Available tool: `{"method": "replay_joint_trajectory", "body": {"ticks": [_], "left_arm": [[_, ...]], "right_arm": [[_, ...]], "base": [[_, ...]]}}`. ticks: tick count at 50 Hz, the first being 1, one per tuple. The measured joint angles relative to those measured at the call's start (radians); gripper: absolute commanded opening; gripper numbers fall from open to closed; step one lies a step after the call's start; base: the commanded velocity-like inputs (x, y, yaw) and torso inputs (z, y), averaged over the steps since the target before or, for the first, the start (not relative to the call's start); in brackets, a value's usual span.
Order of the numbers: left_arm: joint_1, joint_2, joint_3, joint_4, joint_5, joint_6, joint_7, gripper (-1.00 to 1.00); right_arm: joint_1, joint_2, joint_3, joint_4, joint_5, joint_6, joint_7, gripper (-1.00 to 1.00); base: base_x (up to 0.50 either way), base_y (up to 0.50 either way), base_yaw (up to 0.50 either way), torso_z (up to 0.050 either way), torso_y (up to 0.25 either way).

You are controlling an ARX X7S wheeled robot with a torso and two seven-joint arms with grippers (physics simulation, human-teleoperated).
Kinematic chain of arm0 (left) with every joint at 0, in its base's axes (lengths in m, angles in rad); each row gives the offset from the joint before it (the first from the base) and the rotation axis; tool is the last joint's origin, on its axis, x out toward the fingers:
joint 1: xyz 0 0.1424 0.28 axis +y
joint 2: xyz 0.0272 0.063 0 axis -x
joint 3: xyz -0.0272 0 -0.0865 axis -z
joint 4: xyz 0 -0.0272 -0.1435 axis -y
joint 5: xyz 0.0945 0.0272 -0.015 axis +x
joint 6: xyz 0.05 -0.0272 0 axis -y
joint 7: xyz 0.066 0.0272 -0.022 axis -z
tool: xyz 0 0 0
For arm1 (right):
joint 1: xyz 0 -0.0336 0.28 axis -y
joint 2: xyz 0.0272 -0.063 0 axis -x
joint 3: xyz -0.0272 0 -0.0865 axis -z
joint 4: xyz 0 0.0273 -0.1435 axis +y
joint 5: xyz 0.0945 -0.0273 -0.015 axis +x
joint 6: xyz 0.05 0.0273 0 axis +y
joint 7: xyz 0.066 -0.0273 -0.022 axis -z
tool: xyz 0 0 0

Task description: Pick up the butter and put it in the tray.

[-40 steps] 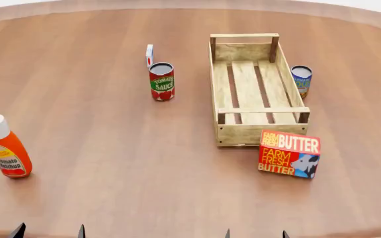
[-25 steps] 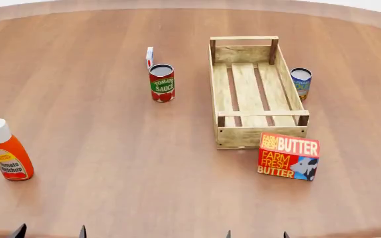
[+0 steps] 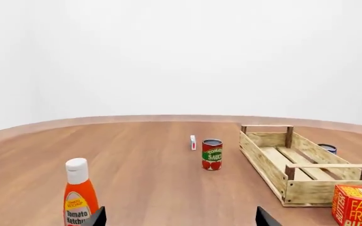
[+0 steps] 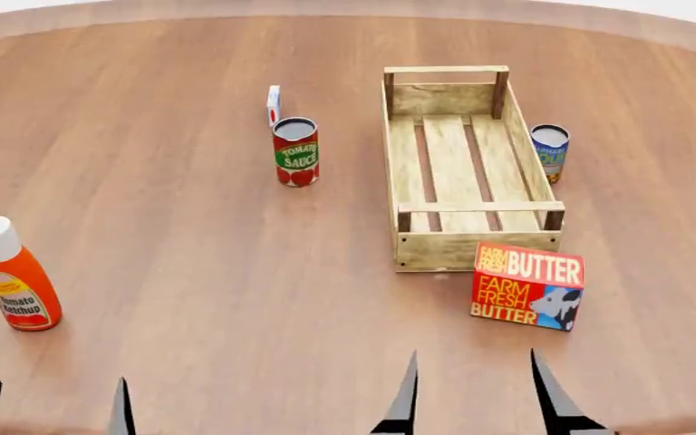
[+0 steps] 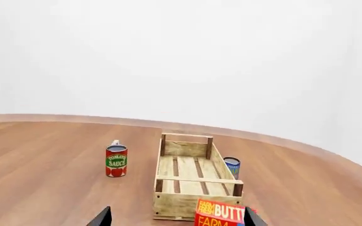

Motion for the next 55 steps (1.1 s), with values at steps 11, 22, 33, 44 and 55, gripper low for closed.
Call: {"method": "replay_joint_trajectory", "body": {"ticks": [11, 22, 33, 44, 55], "left_arm": [[0.038, -0.024, 0.011, 0.231, -0.019, -0.093, -0.035, 1.0], [0.051, -0.042, 0.034, 0.309, -0.023, -0.123, -0.058, 1.0], [0.053, -0.058, 0.05, 0.327, -0.033, -0.128, -0.073, 1.0], [0.055, -0.073, 0.066, 0.326, -0.039, -0.121, -0.087, 1.0], [0.056, -0.086, 0.08, 0.327, -0.043, -0.118, -0.1, 1.0]], "right_arm": [[0.0, 0.024, -0.03, -0.189, -0.022, 0.106, 0.024, 1.0], [-0.004, 0.044, -0.052, -0.234, -0.023, 0.113, 0.038, 1.0], [-0.003, 0.059, -0.068, -0.235, -0.015, 0.105, 0.048, 1.0], [-0.002, 0.071, -0.081, -0.225, -0.007, 0.095, 0.056, 1.0], [-0.001, 0.082, -0.094, -0.217, 0.0, 0.089, 0.063, 1.0]], "base": [[0.0, 0.0, 0.0, 0.0, 0.0], [0.44, 0.0, 0.0, 0.0, 0.0], [0.5, 0.0, 0.0, 0.0, 0.0], [0.5, 0.0, 0.0, 0.0, 0.0], [0.5, 0.0, 0.0, 0.0, 0.0]]}}
